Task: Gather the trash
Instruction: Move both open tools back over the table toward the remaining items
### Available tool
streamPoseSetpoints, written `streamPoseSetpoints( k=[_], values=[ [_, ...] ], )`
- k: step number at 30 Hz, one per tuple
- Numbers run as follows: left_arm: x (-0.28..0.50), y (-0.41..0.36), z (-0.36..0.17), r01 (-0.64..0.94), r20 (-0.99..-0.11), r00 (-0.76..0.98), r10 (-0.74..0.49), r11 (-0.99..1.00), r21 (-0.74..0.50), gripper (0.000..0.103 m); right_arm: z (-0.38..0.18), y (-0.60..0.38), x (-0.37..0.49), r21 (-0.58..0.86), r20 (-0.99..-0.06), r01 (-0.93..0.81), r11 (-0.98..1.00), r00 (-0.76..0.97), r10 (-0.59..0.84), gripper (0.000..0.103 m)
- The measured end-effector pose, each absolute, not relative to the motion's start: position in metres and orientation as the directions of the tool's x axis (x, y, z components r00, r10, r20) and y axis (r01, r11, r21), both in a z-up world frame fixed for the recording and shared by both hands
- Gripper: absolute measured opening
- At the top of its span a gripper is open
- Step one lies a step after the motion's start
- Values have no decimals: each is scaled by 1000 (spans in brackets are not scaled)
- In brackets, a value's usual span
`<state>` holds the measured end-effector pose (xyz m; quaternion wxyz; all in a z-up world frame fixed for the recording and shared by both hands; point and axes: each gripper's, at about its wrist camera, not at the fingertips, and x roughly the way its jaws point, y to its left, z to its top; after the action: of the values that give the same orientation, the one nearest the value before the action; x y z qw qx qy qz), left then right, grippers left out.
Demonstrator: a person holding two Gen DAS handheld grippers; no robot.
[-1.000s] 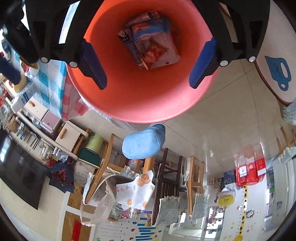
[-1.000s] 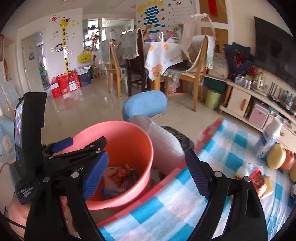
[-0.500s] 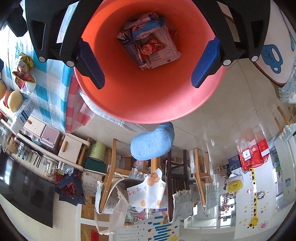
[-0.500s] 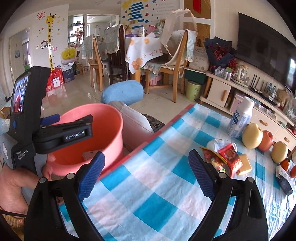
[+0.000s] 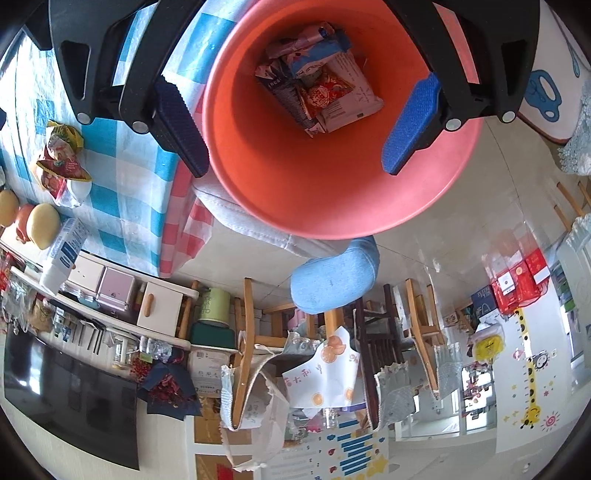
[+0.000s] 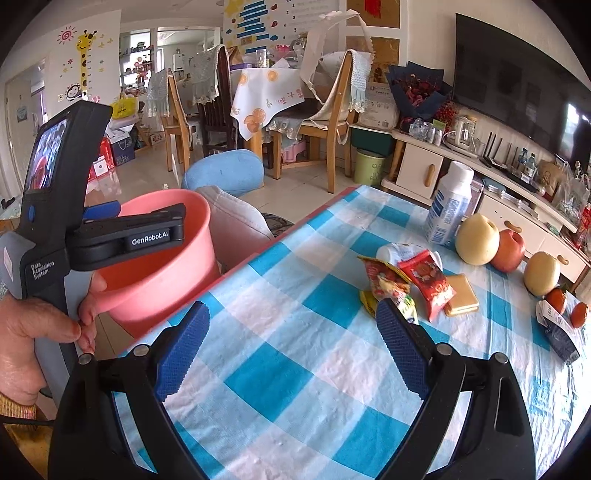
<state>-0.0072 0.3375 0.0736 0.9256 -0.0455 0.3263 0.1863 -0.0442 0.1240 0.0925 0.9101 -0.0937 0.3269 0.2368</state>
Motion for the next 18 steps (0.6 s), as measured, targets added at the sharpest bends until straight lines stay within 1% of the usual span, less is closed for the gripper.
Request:
streamPoseSetpoints(
  k=[5,18],
  values=[
    [-5,318,76,-337,-613,729,303,939,64,94,89,105,-51,-35,-636,-468,883,692,342,92],
    [1,262,76,-227,-596,752,281,960,165,94,83,42,-57,1,-627,-382,924,719,298,92]
  ],
)
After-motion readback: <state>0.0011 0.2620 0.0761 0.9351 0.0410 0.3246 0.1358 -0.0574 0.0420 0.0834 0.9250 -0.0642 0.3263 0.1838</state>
